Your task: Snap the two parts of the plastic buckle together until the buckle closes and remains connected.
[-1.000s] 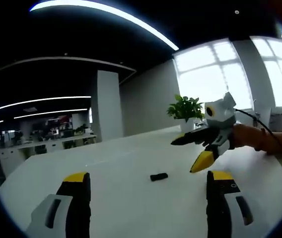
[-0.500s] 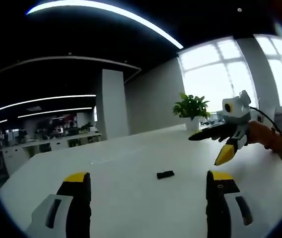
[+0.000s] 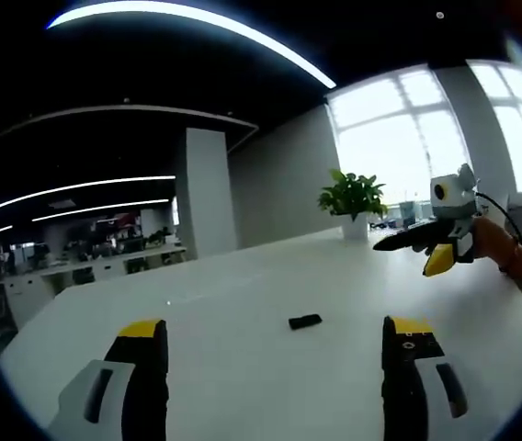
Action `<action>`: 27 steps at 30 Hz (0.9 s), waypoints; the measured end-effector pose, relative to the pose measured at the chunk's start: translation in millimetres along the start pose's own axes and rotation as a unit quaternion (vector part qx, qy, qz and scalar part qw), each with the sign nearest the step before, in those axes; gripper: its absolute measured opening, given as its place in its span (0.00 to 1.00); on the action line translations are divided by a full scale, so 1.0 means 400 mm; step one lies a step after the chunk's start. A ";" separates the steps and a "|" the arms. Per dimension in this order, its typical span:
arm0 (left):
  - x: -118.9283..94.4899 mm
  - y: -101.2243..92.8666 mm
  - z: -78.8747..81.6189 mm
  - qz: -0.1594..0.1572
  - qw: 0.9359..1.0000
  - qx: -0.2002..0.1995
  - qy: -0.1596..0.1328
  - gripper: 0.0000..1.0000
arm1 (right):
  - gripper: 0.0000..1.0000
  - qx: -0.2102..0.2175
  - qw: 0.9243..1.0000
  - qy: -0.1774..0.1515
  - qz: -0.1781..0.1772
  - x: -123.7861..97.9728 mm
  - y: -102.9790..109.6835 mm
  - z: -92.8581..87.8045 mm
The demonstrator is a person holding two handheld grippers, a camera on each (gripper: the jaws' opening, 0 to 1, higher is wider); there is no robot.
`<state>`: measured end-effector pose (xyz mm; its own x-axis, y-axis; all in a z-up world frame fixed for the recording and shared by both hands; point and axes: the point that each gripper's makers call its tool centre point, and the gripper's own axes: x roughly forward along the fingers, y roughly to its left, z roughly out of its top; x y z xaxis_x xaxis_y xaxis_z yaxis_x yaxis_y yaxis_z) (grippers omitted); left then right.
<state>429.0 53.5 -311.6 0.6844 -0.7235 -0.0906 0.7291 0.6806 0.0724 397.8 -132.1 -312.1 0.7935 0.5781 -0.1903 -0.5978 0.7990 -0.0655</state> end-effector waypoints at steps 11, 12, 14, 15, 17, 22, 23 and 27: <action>-0.007 -0.009 0.007 -0.006 1.000 -0.007 -0.002 0.98 | 0.91 -0.013 1.000 -0.003 -0.012 -0.025 0.009 0.003; -0.008 -0.016 0.007 -0.011 1.000 -0.014 0.002 0.98 | 0.91 -0.013 1.000 -0.005 -0.011 -0.027 0.016 0.009; -0.008 -0.027 0.013 -0.019 1.000 -0.021 -0.002 0.98 | 0.92 -0.015 1.000 -0.013 -0.009 -0.023 0.026 0.021; -0.008 -0.032 0.014 -0.022 1.000 -0.020 -0.001 0.98 | 0.92 -0.016 1.000 -0.012 -0.008 -0.020 0.030 0.023; -0.008 -0.040 0.014 -0.022 1.000 -0.019 0.005 0.98 | 0.91 -0.016 1.000 -0.012 -0.006 -0.016 0.043 0.028; -0.028 -0.080 0.013 -0.037 0.999 -0.001 0.023 0.98 | 0.91 -0.020 0.999 -0.023 -0.009 -0.015 0.053 0.056; -0.036 -0.079 0.008 -0.032 0.999 0.008 0.036 0.98 | 0.91 -0.015 0.999 -0.030 -0.012 -0.016 0.052 0.065; -0.054 -0.056 0.019 -0.004 1.000 -0.009 0.029 0.96 | 0.91 -0.006 0.999 -0.039 -0.008 -0.022 0.066 0.072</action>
<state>398.2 53.0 -303.5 0.6769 -0.7207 -0.1495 0.7334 0.6778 0.0532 378.3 -111.3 -284.0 0.8090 0.5769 -0.1128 -0.5861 0.8063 -0.0798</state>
